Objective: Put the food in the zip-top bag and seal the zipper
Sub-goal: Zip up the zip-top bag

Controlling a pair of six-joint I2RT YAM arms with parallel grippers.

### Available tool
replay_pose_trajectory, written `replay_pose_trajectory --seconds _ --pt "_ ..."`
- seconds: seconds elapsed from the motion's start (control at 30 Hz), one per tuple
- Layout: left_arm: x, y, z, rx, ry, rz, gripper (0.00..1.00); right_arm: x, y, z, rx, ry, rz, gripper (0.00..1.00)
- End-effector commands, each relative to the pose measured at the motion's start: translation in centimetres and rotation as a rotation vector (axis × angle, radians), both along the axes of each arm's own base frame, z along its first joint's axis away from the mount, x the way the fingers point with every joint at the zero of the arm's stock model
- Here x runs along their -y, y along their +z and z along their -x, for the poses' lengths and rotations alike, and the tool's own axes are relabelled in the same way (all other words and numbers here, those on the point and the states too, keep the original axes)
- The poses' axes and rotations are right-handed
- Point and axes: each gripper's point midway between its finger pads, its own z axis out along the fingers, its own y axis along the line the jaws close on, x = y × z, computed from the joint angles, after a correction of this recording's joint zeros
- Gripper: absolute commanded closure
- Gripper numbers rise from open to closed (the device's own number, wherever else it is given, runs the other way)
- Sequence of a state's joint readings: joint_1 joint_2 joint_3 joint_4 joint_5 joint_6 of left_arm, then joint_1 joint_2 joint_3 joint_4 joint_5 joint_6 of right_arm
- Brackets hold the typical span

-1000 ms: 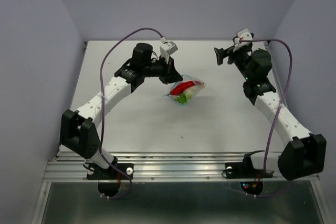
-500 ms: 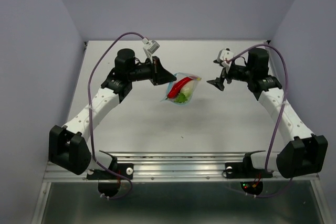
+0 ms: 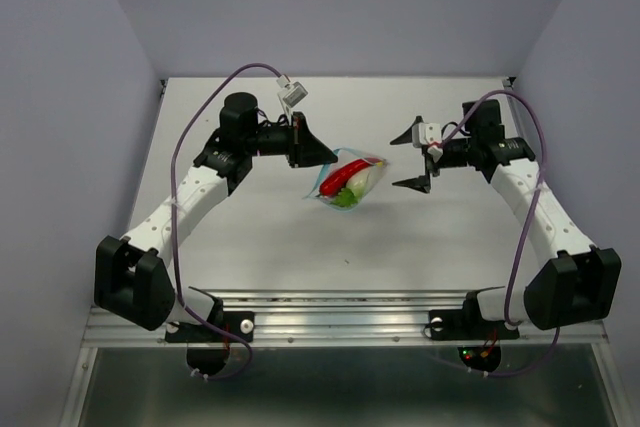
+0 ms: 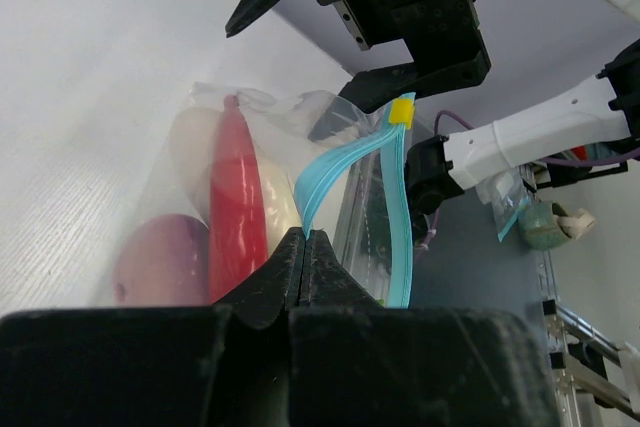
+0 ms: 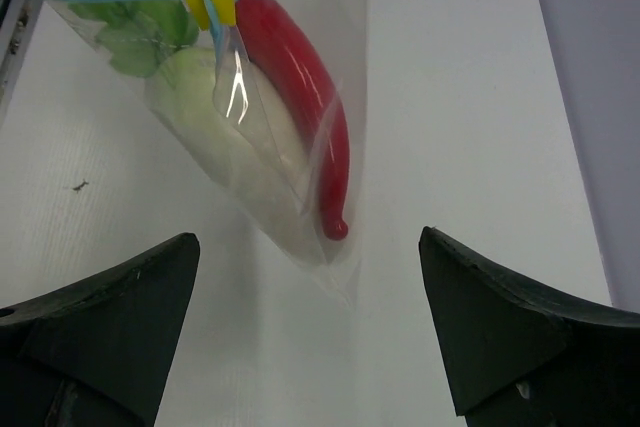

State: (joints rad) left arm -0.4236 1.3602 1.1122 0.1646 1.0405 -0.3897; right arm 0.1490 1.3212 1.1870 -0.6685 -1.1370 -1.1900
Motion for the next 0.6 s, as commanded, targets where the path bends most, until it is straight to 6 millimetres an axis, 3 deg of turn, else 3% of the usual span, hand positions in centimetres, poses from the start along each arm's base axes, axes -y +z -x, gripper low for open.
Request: replay_pose_trajectory --seconds 0.0,0.23,0.4,0.5,0.57 --pt "0.0 1.8 0.6 0.077 -0.046 0.033 1.0 -1.2 2.7 1.2 0.018 0.113 -0.117 0.05" --pt "0.0 1.8 0.7 0.081 -0.056 0.034 1.0 -2.1 4.0 1.7 -0.04 0.141 -0.16 0.13" --pt "0.2 1.9 0.9 0.083 -0.074 0.038 1.0 -3.6 3.2 2.0 -0.031 0.154 -0.149 0.14" --pt "0.4 2.2 1.2 0.088 -0.083 0.041 1.0 -4.5 3.4 0.5 -0.032 0.095 -0.155 0.15" --pt "0.3 2.4 1.3 0.094 -0.083 0.044 1.0 -4.6 3.8 -0.6 -0.04 0.049 -0.172 0.23"
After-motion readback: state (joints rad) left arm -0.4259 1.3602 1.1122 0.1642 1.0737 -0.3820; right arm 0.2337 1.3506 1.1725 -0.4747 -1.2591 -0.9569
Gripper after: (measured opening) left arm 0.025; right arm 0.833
